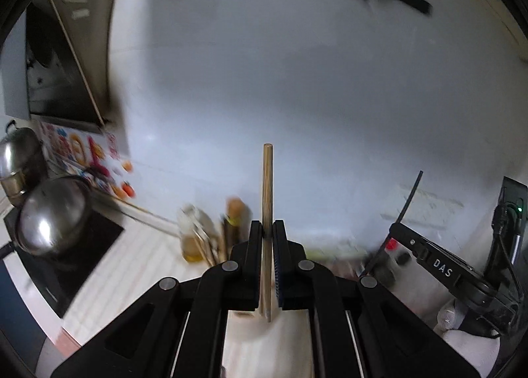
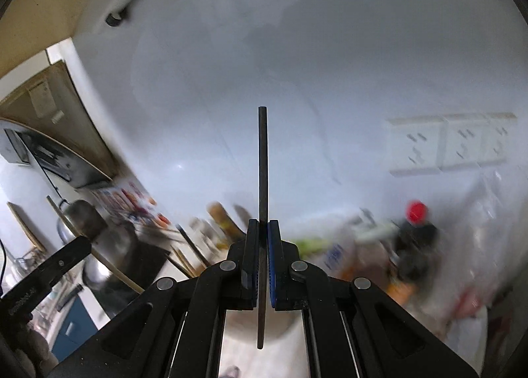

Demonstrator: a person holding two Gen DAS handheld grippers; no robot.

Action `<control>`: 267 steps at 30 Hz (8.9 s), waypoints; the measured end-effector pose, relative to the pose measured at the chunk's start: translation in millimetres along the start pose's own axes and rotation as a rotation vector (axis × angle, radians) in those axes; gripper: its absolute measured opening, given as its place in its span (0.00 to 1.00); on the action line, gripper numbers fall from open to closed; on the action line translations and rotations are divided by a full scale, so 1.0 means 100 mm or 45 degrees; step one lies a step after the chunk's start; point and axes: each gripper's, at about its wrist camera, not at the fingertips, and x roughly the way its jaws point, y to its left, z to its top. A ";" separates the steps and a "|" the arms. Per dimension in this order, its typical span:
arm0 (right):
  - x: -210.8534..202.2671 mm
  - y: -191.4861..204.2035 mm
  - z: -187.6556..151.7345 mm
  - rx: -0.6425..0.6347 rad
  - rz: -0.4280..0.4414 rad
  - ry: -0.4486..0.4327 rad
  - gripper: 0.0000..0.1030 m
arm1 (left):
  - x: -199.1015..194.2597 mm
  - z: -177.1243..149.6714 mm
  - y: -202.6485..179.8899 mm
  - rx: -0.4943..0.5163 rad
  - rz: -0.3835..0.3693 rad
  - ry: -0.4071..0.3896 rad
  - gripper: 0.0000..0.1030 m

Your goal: Organize utensils

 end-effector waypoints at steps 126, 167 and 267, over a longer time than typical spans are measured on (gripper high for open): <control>1.33 1.10 -0.05 -0.072 0.002 -0.154 0.07 | 1.55 -0.88 1.68 -0.135 0.527 0.645 1.00; 0.71 0.87 -1.17 -0.281 -0.373 0.253 1.00 | 0.46 -0.98 1.31 -0.034 0.420 0.356 1.00; -3.06 1.26 -1.86 -0.402 -0.301 -0.003 1.00 | -2.91 -1.78 0.19 -0.002 0.372 0.035 1.00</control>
